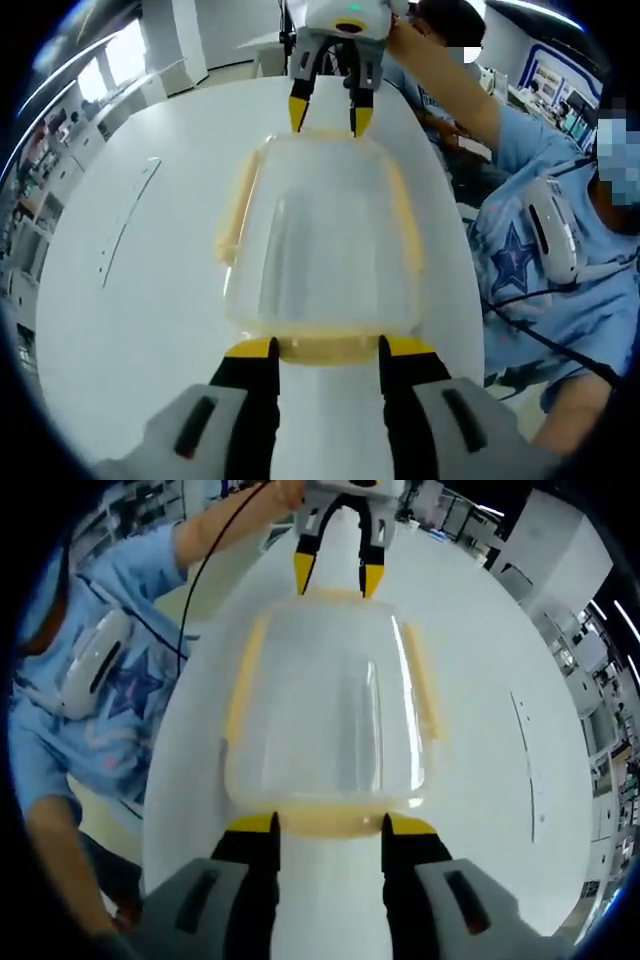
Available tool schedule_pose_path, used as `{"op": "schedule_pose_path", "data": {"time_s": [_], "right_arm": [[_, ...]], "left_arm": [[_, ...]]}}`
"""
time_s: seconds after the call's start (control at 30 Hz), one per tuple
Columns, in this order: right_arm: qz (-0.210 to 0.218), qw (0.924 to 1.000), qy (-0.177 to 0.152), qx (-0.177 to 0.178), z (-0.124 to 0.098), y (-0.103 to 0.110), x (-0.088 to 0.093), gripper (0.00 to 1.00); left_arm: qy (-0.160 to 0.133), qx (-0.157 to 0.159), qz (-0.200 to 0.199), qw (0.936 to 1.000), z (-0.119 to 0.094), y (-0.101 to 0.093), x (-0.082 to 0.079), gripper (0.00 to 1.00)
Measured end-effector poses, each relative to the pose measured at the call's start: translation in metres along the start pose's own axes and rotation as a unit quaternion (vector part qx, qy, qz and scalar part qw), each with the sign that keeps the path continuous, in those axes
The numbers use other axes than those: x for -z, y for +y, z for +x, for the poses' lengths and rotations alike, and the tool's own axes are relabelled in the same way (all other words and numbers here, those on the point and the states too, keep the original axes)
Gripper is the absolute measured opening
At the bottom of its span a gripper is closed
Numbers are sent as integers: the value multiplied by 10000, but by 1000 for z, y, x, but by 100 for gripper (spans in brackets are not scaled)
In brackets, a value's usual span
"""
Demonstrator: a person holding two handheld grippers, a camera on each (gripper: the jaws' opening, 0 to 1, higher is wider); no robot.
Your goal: Snap each plastic latch of the storage box into its locked position after aligning the lid with the box until every specified latch is closed and the lid sits flush.
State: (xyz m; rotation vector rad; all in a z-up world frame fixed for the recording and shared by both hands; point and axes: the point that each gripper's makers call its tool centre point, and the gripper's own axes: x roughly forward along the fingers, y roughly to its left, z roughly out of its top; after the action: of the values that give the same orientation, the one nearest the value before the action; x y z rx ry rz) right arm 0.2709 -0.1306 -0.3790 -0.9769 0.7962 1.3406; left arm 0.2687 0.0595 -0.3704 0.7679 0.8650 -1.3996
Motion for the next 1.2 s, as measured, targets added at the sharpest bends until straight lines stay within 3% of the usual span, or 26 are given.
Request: {"op": "schedule_pose_path", "data": {"time_s": [0.7,1.2], "right_arm": [[326,9993,-40,-183,11,6,2,39],[275,9993,-54,-266,18,18,-3,40]], "left_arm": [[-244,77,-36,9997,2,10,1,39],[-113,119,-89,9998,1,9,4,40]]}}
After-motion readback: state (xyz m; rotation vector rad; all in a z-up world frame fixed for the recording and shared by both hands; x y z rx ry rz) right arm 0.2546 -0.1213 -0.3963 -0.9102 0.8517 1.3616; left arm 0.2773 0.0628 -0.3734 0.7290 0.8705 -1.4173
